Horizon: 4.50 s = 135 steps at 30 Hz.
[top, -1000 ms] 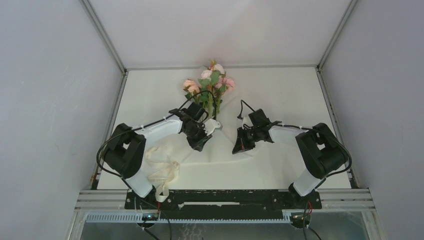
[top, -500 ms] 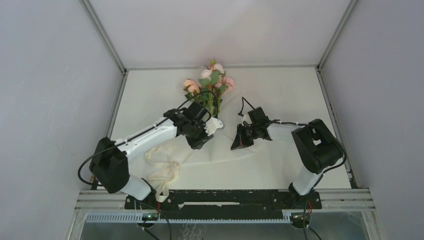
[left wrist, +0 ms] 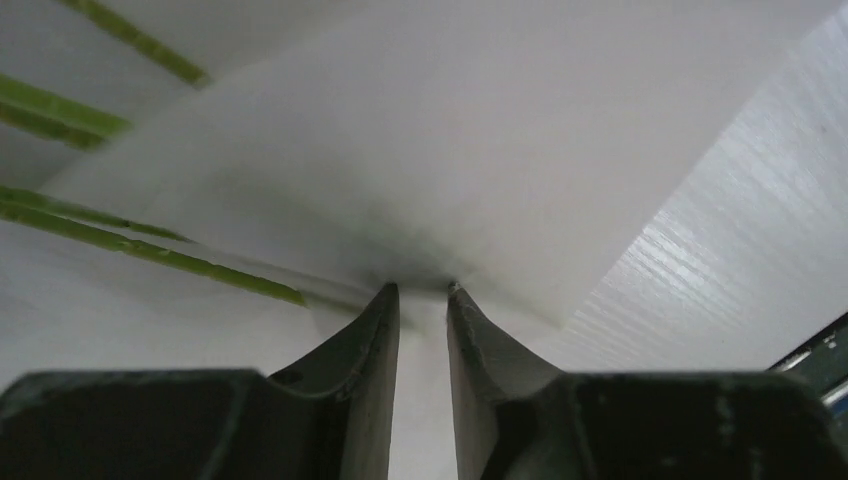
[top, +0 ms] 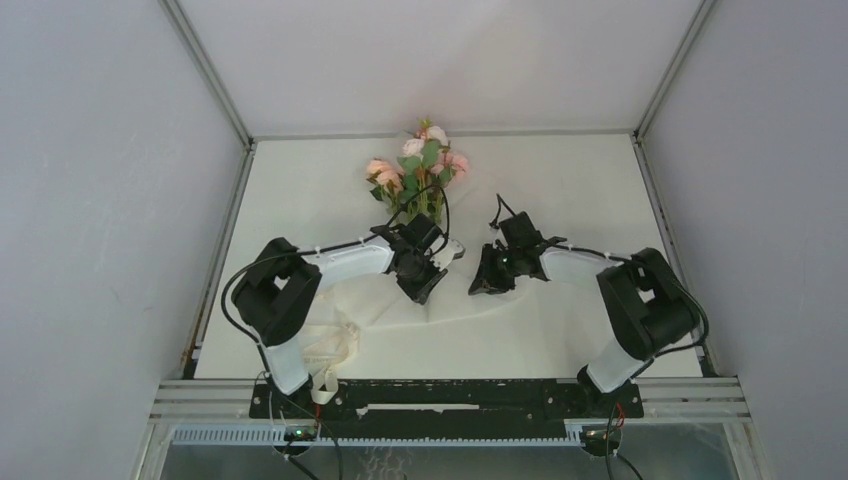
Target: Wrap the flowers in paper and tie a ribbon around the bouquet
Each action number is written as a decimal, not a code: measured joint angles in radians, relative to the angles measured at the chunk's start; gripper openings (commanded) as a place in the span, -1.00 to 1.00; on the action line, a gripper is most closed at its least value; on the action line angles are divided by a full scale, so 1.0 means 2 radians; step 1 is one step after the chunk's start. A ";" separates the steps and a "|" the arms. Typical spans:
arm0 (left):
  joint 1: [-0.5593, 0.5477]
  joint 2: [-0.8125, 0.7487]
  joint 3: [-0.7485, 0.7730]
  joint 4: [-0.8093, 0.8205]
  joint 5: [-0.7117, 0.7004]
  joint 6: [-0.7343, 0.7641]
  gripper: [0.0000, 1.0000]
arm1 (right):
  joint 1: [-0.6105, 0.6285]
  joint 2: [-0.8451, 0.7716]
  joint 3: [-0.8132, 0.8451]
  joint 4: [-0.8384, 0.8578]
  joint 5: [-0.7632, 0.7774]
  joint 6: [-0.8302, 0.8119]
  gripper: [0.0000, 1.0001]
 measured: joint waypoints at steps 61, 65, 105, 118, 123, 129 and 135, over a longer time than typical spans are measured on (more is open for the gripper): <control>0.021 0.002 0.031 0.000 0.064 -0.041 -0.19 | 0.227 -0.096 0.033 -0.174 0.504 0.201 -1.00; 0.045 0.054 0.044 0.008 0.070 -0.054 -0.19 | 0.259 -0.076 0.059 -0.195 0.542 0.162 -1.00; 0.091 0.068 0.049 0.028 0.124 -0.082 -0.22 | 0.201 -0.250 -0.242 0.206 0.361 0.146 0.99; 0.091 0.068 0.049 0.028 0.119 -0.081 -0.18 | 0.209 -0.136 -0.195 0.290 0.390 0.201 0.48; 0.091 0.056 0.049 0.015 0.102 -0.065 0.14 | 0.195 -0.119 -0.193 0.291 0.391 0.217 -0.08; 0.092 -0.013 0.048 -0.008 0.087 -0.031 0.44 | 0.185 -0.108 -0.193 0.294 0.366 0.218 -0.02; 0.092 -0.038 0.032 -0.010 0.074 -0.018 0.43 | 0.185 -0.117 -0.197 0.290 0.353 0.223 0.00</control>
